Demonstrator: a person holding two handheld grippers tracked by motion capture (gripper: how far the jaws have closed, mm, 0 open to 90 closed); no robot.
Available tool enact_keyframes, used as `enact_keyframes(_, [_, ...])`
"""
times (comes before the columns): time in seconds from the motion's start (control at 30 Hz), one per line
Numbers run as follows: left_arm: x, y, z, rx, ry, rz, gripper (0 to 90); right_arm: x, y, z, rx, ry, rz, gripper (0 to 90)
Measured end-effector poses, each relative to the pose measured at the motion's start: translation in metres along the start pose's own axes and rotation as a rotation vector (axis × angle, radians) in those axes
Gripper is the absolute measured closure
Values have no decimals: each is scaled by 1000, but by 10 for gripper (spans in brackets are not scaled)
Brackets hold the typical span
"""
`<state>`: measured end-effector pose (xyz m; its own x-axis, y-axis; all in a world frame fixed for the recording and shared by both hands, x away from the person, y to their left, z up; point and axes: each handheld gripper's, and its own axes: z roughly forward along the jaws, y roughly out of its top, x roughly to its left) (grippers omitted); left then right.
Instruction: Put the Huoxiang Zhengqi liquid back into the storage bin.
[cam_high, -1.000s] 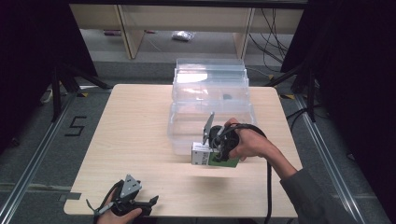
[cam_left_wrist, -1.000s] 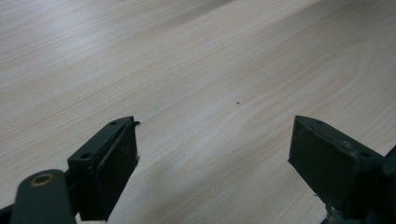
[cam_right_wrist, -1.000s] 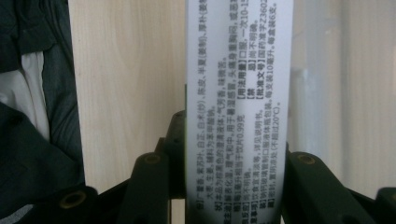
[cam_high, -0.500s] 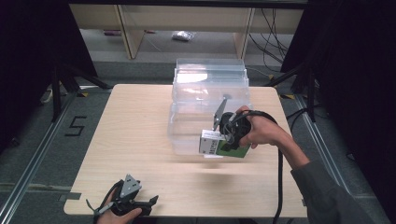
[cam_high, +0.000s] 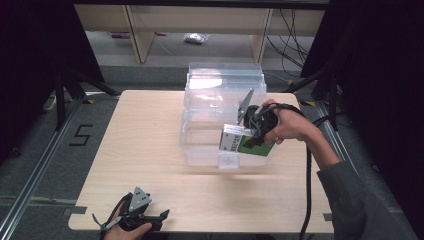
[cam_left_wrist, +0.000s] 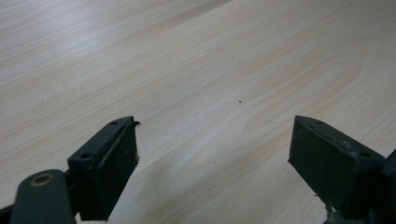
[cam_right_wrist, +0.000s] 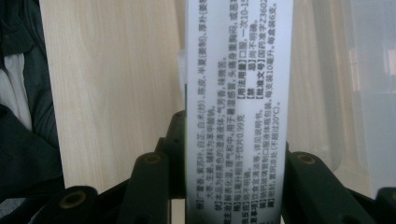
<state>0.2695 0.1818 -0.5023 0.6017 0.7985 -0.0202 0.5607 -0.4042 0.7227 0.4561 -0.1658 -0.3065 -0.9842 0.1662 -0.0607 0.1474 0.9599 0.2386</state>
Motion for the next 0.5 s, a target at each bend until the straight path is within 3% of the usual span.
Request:
enact_keyframes(0.07, [0,0,0,-3,1,-2,149,-9,-1,-4,-8,-5,-9,652])
enact_keyframes(0.17, [0,0,0,-3,3,-5,149,-17,-2,-5,-2,-23,23,652])
enact_keyframes(0.2, [0,0,0,-3,5,-7,149,-22,-3,-4,3,-28,1,652])
enact_keyframes(0.23, [0,0,0,-3,6,-9,149,-22,-4,-4,-3,-24,43,652])
enact_keyframes(0.3, [1,0,0,1,7,-8,149,-32,-6,-3,-4,-30,7,652])
enact_keyframes(0.33, [0,0,0,-7,2,-14,149,-33,-7,-2,6,-37,38,652])
enact_keyframes(0.43, [-1,0,1,-22,13,-22,149,-42,-10,2,12,-36,40,652])
enact_keyframes(0.5, [-1,0,0,-7,1,-4,149,-47,-11,5,13,-34,25,652])
